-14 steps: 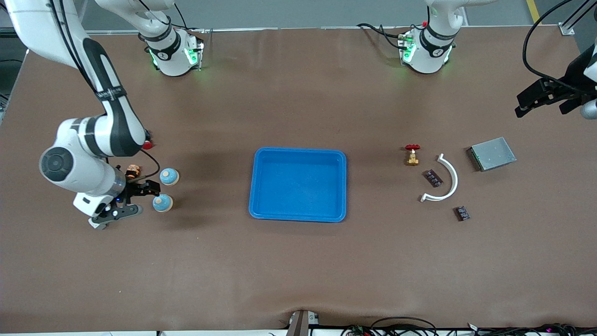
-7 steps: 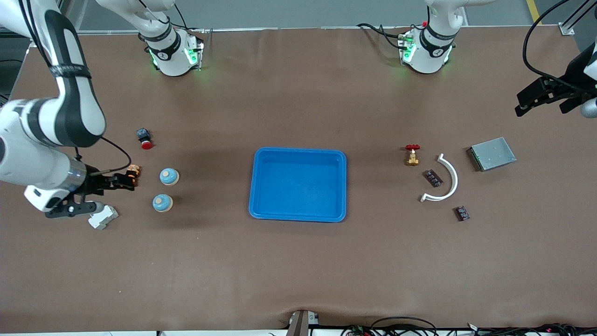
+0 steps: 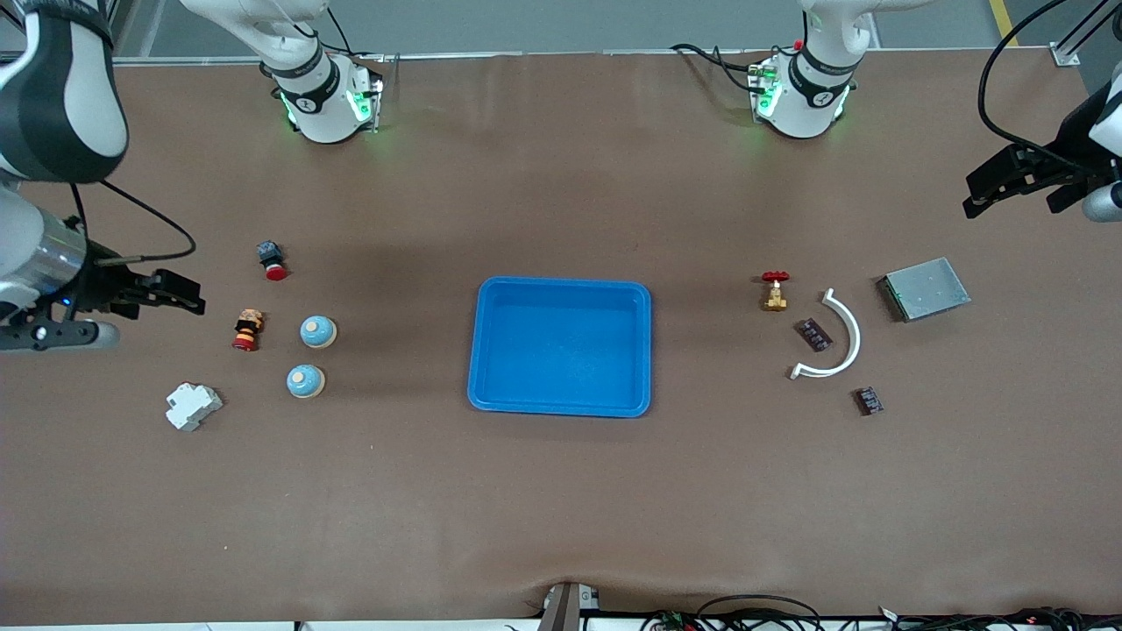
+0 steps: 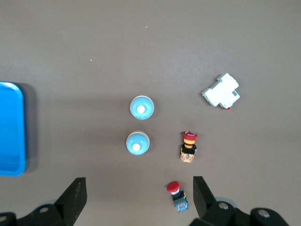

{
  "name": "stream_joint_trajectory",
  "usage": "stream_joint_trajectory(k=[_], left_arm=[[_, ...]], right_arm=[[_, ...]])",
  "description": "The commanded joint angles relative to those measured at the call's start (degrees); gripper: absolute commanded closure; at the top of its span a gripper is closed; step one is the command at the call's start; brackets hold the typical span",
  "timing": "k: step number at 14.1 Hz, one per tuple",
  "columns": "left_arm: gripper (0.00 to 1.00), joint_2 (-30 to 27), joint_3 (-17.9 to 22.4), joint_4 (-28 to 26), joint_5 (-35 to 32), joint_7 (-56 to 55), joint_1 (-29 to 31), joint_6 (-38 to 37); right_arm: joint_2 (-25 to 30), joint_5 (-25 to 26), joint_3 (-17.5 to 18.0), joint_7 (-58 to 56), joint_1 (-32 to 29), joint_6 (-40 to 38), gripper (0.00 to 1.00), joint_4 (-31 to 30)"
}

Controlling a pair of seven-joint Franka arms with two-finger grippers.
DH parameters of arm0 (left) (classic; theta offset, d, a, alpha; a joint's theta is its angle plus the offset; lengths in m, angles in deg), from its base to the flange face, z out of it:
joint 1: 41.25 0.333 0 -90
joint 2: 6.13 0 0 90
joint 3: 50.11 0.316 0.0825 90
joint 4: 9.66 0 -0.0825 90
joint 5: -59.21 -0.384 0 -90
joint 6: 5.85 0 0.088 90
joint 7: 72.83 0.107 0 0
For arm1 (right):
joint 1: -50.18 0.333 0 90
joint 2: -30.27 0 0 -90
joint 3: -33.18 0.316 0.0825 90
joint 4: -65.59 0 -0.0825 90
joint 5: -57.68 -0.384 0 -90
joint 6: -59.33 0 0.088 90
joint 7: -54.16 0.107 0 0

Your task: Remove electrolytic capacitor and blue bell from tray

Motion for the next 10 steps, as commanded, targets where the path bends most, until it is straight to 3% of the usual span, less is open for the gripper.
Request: stream_joint_trajectory(k=[1,3,10], left_arm=[[0.0,-0.1,-0.1,0.9,0.0,1.1,0.4,-0.9],[0.0,-0.1,-0.1,0.9,0.1,1.1,0.4,-0.9],[0.0,0.2,0.0,0.9,0.0,1.1,0.4,-0.9]], right_arm=[[0.8,-0.1,0.0,5.1,1.1,-6.4,0.0,5.3],[1.0,-0.3,-1.6,6.7,2.5,-8.5,0.0,6.8],[3.7,-0.6,-1.5,6.7,2.2,-9.0,0.0,6.7]])
